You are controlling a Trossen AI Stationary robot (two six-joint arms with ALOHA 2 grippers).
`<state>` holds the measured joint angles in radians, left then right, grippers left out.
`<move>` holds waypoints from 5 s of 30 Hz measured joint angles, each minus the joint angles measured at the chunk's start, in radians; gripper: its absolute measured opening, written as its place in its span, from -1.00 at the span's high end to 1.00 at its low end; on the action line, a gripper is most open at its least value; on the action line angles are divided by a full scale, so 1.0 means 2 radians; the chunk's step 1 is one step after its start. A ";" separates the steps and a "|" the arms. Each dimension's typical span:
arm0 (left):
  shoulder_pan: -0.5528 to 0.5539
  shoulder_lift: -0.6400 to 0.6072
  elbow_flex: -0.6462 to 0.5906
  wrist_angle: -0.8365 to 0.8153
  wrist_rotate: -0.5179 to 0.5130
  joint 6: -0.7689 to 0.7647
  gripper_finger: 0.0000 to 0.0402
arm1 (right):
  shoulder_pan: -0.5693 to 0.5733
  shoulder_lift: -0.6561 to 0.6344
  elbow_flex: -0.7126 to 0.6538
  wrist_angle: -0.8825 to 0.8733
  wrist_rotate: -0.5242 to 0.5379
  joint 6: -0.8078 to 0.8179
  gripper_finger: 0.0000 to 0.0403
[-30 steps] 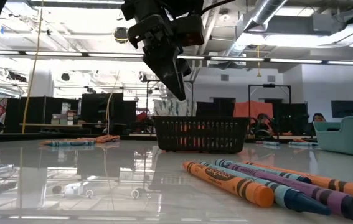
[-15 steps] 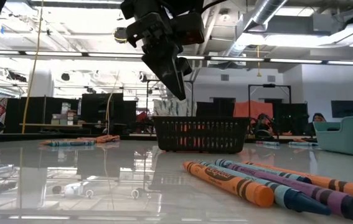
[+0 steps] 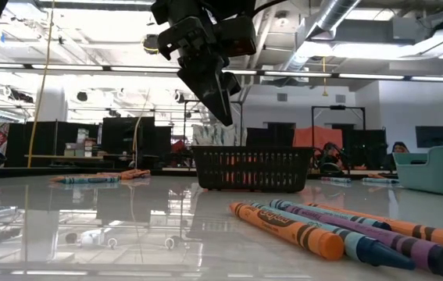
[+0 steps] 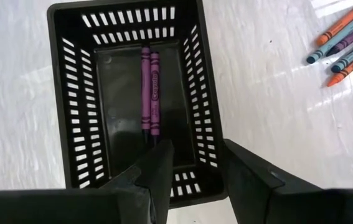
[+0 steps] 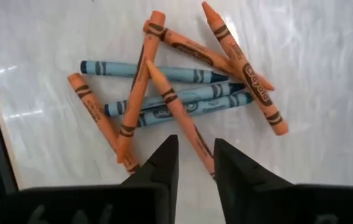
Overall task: Sort crayons
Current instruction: Put the orange crayon into the orange bin
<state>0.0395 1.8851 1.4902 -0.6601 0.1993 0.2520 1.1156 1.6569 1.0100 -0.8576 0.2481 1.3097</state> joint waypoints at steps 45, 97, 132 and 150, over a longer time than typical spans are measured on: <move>0.000 0.000 0.000 -0.005 0.000 0.001 0.40 | -0.042 -0.001 -0.053 0.064 -0.075 -0.208 0.40; -0.001 -0.093 -0.001 -0.115 -0.127 0.007 0.40 | -0.146 -0.033 0.115 -0.122 0.101 -0.263 0.98; -0.016 -0.432 -0.446 -0.016 -0.142 -0.292 0.40 | -0.759 0.016 0.116 0.287 -0.183 -0.774 0.98; -0.129 -0.433 -0.450 -0.030 -0.078 -0.391 0.40 | -0.835 0.147 0.221 0.220 -0.231 -0.807 0.96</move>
<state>-0.2181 1.0199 0.5900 -0.7211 0.0431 -0.5295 -0.5539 1.9505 1.4514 -0.4166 -0.2140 -0.3050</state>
